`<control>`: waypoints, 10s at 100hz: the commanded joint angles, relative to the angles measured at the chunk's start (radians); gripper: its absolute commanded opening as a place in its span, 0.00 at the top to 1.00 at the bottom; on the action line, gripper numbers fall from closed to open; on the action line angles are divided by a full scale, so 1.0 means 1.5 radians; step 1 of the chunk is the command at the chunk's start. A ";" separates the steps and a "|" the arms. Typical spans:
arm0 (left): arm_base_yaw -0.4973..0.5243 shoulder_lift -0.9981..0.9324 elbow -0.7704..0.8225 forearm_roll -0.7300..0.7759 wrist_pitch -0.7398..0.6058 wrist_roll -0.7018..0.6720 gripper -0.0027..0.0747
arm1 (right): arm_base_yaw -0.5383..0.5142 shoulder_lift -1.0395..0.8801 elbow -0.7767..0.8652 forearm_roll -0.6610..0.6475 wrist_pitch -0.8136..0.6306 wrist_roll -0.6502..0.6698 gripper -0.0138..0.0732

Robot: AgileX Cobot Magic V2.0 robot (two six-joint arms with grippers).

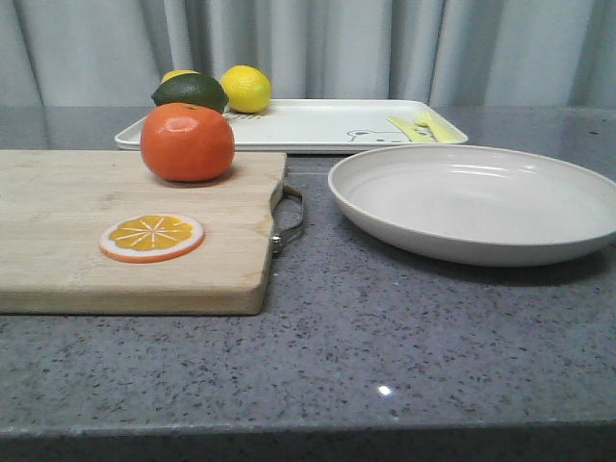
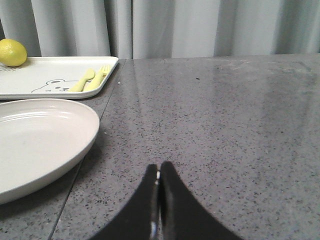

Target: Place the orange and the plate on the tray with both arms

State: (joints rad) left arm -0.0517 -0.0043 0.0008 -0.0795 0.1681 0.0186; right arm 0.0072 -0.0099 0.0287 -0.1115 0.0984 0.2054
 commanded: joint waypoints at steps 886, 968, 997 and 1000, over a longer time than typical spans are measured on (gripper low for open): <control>-0.503 0.821 -0.784 0.034 0.344 -0.119 0.99 | 0.110 0.724 -0.653 0.045 0.391 -0.038 0.61; -0.503 0.633 -0.655 0.112 0.339 -0.228 0.99 | 0.128 0.975 -0.796 0.110 0.491 -0.050 0.43; -0.503 0.630 -0.655 0.112 0.340 -0.228 0.99 | 0.128 1.010 -0.796 0.110 0.490 -0.050 0.43; -0.503 0.630 -0.655 0.112 0.340 -0.228 0.99 | 0.128 1.012 -0.796 0.110 0.490 -0.050 0.43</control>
State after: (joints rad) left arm -0.8008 0.9560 -0.9562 0.0815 0.7394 -0.3135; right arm 0.1981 1.5329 -1.1320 0.0523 0.8576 0.1424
